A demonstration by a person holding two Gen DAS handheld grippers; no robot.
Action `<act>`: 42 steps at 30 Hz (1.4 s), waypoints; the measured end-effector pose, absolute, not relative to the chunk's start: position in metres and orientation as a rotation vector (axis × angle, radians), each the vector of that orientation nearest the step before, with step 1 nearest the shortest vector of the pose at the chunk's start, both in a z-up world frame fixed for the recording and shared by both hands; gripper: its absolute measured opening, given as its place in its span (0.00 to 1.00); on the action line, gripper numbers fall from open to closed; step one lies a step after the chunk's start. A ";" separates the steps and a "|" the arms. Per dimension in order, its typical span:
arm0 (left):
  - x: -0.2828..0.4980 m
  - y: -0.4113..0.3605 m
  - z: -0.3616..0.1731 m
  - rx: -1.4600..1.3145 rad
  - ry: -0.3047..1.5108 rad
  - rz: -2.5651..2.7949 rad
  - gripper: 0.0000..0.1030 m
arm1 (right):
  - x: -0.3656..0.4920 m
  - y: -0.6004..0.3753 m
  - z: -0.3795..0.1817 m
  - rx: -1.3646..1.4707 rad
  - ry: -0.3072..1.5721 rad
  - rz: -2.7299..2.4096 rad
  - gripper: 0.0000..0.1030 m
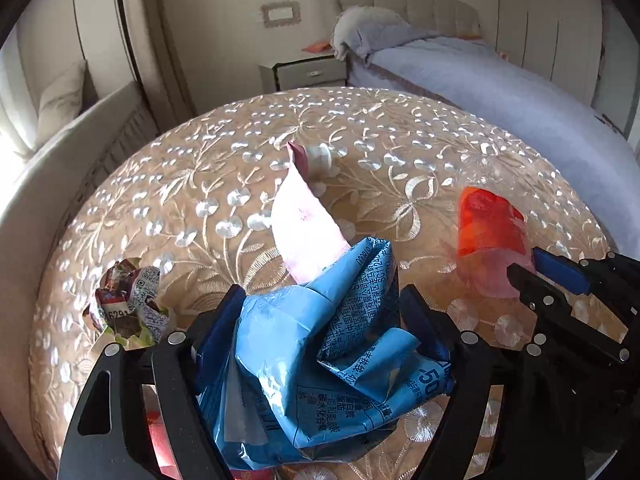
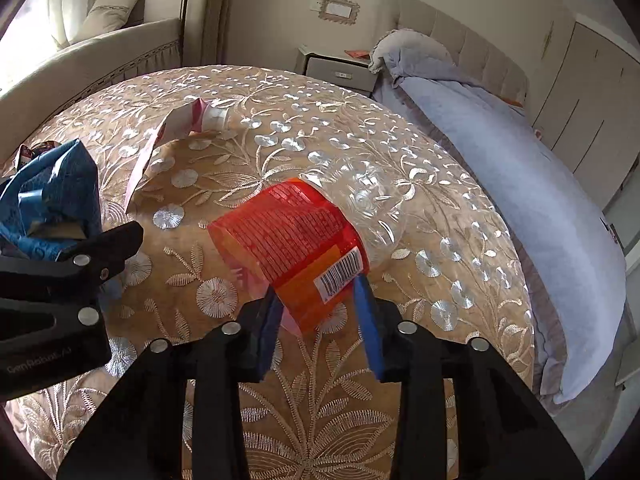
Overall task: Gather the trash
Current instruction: 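Grasp the blue plastic bag with the left gripper while the right grasps the red-orange cup, then carry the blue bag and red-orange cup over the bin and release both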
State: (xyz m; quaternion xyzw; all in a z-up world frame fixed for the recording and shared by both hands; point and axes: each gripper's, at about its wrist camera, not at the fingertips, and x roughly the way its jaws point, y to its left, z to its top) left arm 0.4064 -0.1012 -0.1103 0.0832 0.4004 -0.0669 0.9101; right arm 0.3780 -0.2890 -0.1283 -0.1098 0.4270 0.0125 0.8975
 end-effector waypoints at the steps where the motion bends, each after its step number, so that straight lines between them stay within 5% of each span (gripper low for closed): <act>1: 0.408 -0.100 -0.110 0.167 0.825 -0.139 0.68 | 0.377 -0.293 -0.128 -0.201 0.884 0.037 0.11; 3: 0.407 -0.098 -0.108 0.160 0.822 -0.143 0.65 | 0.371 -0.296 -0.124 -0.183 0.859 0.042 0.04; 42: 0.151 -0.195 -0.047 0.245 0.522 -0.453 0.59 | 0.094 -0.432 -0.023 -0.077 0.618 0.008 0.03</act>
